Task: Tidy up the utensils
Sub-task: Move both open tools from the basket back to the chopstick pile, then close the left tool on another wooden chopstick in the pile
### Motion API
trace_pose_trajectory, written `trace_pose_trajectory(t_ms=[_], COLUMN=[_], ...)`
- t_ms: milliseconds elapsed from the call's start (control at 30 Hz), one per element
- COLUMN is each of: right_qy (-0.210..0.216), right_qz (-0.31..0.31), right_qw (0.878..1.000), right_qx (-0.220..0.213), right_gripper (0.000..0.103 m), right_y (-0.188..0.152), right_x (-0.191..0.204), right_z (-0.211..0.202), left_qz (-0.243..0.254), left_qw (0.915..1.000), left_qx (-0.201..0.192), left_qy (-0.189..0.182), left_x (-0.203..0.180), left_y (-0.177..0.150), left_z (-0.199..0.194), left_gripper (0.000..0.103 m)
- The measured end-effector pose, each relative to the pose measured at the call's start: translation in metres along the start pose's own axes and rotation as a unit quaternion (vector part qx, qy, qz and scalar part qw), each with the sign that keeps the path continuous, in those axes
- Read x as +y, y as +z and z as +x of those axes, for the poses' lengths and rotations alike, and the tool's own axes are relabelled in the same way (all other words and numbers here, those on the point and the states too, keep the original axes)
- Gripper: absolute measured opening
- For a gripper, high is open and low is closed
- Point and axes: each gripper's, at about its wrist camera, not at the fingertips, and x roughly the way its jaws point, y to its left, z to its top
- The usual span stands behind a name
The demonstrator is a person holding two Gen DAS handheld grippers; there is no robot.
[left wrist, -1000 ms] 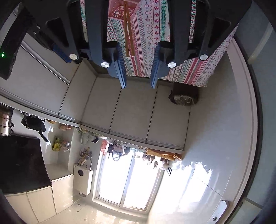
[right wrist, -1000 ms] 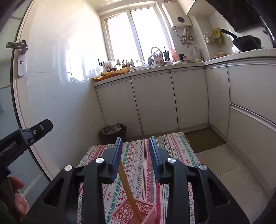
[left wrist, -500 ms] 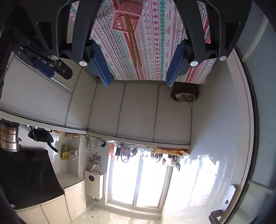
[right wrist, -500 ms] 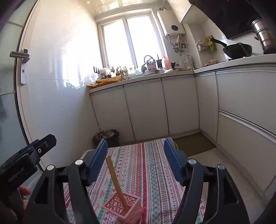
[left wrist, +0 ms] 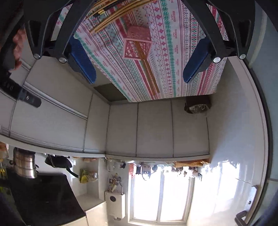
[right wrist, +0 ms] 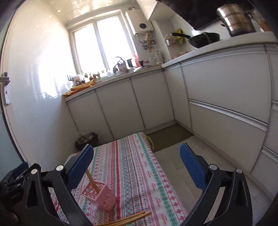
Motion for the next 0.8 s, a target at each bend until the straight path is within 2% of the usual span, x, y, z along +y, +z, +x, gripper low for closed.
trace_pose_trajectory(t_ms=[100,133,200,300,367,467,533,600,633,700,800], right_qy=[-0.030,-0.037,-0.044,-0.047,-0.045,-0.043,-0.039,-0.037,-0.037,-0.038,-0.037], right_qz=[0.012,0.011,0.006,0.004,0.006,0.012,0.013,0.011,0.009,0.005,0.003], right_qw=[0.999,0.999,0.999,0.999,0.998,0.998,0.998,0.998,0.998,0.998,0.997], right_qx=[-0.007,-0.005,0.006,0.019,0.031,0.046,0.054,0.057,0.058,0.059,0.061], right_gripper=[0.097,0.096,0.096,0.096,0.096,0.096,0.096,0.096,0.096,0.096,0.097], right_y=[0.003,0.003,0.003,0.002,0.001,-0.001,-0.002,-0.002,-0.003,-0.004,-0.003], right_x=[-0.031,-0.039,-0.052,-0.064,-0.070,-0.077,-0.080,-0.082,-0.082,-0.083,-0.084], right_z=[-0.013,-0.015,-0.015,-0.012,-0.008,-0.003,-0.003,-0.004,-0.004,-0.004,-0.005], left_qz=[0.047,0.069,0.123,0.233,0.298,0.330,0.344,0.344,0.343,0.345,0.343], left_qw=[0.9963,0.9926,0.9783,0.9324,0.8937,0.8414,0.8150,0.7937,0.7854,0.7753,0.7665], left_qx=[0.056,0.081,0.136,0.227,0.274,0.349,0.384,0.418,0.433,0.447,0.459], left_qy=[-0.045,-0.060,-0.097,-0.158,-0.194,-0.248,-0.265,-0.276,-0.279,-0.284,-0.289], left_x=[-0.021,-0.031,-0.050,-0.085,-0.107,-0.127,-0.138,-0.146,-0.148,-0.151,-0.154], left_y=[-0.015,-0.022,-0.038,-0.072,-0.097,-0.125,-0.139,-0.149,-0.153,-0.158,-0.164], left_z=[0.017,0.025,0.042,0.063,0.072,0.088,0.098,0.111,0.118,0.127,0.137], left_gripper=[0.096,0.096,0.096,0.096,0.093,0.076,0.067,0.049,0.045,0.032,0.023])
